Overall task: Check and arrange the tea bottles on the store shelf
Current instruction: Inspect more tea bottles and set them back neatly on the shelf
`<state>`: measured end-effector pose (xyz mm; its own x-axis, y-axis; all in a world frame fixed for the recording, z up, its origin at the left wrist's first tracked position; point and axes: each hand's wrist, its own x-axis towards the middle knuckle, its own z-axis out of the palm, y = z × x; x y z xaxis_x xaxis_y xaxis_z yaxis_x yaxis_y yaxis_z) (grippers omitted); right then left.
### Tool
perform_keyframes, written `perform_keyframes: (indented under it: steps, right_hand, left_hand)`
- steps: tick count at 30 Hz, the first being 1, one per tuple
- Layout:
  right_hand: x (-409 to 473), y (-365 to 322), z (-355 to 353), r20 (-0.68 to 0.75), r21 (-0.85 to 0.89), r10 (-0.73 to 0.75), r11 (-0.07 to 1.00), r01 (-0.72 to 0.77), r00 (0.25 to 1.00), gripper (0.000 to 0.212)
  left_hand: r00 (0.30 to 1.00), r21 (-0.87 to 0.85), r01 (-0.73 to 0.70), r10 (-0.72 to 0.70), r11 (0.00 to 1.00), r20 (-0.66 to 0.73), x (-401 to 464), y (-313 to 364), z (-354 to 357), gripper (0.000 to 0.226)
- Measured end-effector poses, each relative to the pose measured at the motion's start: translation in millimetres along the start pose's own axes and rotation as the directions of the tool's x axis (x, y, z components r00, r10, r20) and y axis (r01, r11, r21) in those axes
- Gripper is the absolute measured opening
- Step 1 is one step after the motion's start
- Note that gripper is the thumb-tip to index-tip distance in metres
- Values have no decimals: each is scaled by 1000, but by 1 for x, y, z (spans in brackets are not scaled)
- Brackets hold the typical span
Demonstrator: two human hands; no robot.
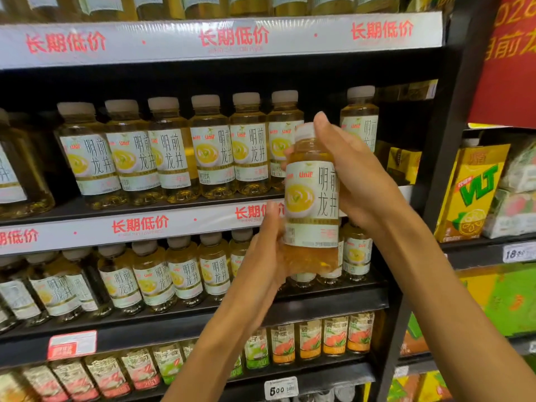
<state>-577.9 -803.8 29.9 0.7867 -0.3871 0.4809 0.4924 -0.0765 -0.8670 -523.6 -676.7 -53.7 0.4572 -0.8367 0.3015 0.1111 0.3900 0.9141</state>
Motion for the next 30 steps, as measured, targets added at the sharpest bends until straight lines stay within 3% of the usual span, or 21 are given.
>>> perform_keyframes:
  steps: [3, 5, 8, 10, 12, 13, 15, 17, 22, 26, 30]
  right_hand:
    - [2, -3, -2, 1, 20, 43, 999, -43, 999, 31]
    - [1, -4, -4, 34, 97, 115, 988, -118, 993, 32]
    - [-4, 3, -6, 81, 138, 229, 961, -239, 970, 40]
    - [-7, 9, -7, 162, 156, 309, 930, -333, 937, 45]
    - [-11, 14, -6, 230, 157, 355, 905, -395, 906, 40]
    - [-12, 16, -6, 254, 157, 365, 898, -410, 896, 37]
    - [-14, 19, -5, 269, 162, 366, 895, -416, 891, 32]
    - [-14, 20, -5, 251, 175, 355, 898, -403, 900, 33]
    - [-8, 16, -7, 142, 100, 269, 954, -284, 953, 34]
    - [-8, 13, -8, 105, 1, 140, 990, -141, 985, 50]
    - [-15, 11, -6, 148, 63, 46, 996, -56, 988, 47]
  left_hand:
    - [999, 7, 39, -39, 999, 37, -3, 8, 2, 43]
    - [993, -151, 97, -86, 984, 83, -4, 12, 2, 50]
    - [969, -476, 213, -123, 853, 212, -12, 19, 4, 60]
    - [948, -551, 289, -155, 783, 278, -15, 27, 8, 63]
    - [932, -509, 339, -208, 791, 299, -15, 37, 15, 55]
    - [944, -442, 313, -227, 841, 238, -14, 41, 19, 50]
    - [950, -491, 313, -273, 813, 154, -7, 39, 16, 48]
    - [938, -521, 338, -236, 784, 252, -9, 33, 11, 49]
    - [947, -489, 310, -222, 816, 230, -18, 23, 6, 58]
    - [962, -394, 257, -196, 882, 189, -16, 16, 4, 78]
    - [989, -136, 125, -113, 983, 93, -18, 15, 2, 35]
